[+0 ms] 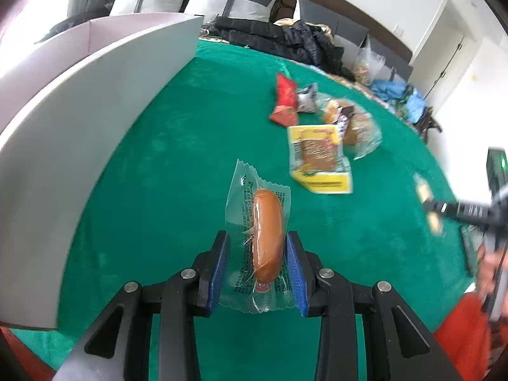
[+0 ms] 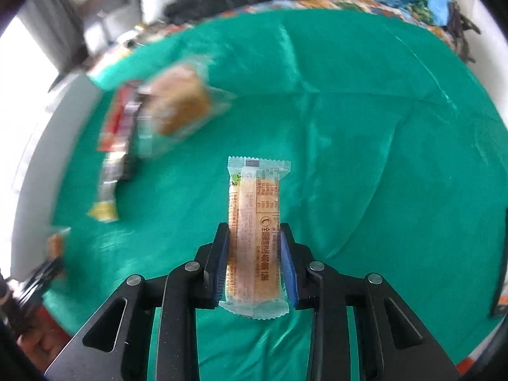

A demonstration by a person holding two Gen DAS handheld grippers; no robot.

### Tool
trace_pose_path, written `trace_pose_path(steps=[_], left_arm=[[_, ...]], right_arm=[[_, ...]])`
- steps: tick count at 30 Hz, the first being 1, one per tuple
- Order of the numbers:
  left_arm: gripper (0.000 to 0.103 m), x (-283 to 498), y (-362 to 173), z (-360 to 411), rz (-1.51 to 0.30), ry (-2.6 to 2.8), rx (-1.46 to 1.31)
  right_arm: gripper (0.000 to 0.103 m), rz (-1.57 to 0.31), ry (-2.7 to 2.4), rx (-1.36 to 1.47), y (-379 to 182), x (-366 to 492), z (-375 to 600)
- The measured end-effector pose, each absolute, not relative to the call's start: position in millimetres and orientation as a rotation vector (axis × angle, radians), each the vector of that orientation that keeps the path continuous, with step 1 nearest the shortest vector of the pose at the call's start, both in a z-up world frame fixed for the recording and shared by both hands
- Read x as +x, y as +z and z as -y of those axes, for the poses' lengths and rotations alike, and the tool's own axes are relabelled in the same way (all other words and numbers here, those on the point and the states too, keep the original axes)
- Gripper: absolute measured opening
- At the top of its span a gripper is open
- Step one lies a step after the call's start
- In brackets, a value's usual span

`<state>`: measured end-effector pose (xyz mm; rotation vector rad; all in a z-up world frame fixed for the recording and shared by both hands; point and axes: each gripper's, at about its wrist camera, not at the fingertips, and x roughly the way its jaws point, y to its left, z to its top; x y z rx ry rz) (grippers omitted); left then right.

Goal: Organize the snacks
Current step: 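Grasp the wafer bar with the right gripper, then drop the sausage and wafer bar into the white cardboard box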

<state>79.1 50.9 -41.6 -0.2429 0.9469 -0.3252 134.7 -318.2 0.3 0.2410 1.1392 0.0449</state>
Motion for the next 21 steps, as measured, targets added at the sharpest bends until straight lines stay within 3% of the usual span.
trace_pose_path(steps=[8,14,17,18,19,20,21], left_arm=[[0.035,70,16,-73,-0.872,-0.387,-0.408],[0.036,78,82,-184,-0.740,-0.193,-0.451],[0.046,87,91,-241,-0.742,-0.033,-0.397],[0.054,94,89,-262,-0.773,0.040,-0.366],[0.062,97,85,-276,-0.800,0.099,-0.340],[0.065,98,82,-288,-0.820,0.153,-0.318],[0.067,96,80,-295,-0.827,0.181,-0.309]], right_arm=[[0.031,-1.153,0.216,0.200,11,119,242],[0.032,-0.991,0.502,0.155,108,146,117],[0.032,-0.921,0.659,0.137,154,159,39],[0.034,-0.896,0.700,0.127,167,166,9],[0.041,-0.877,0.718,0.119,174,168,-6],[0.065,-0.865,0.736,0.113,179,172,-23],[0.072,-0.864,0.738,0.103,181,177,-37]])
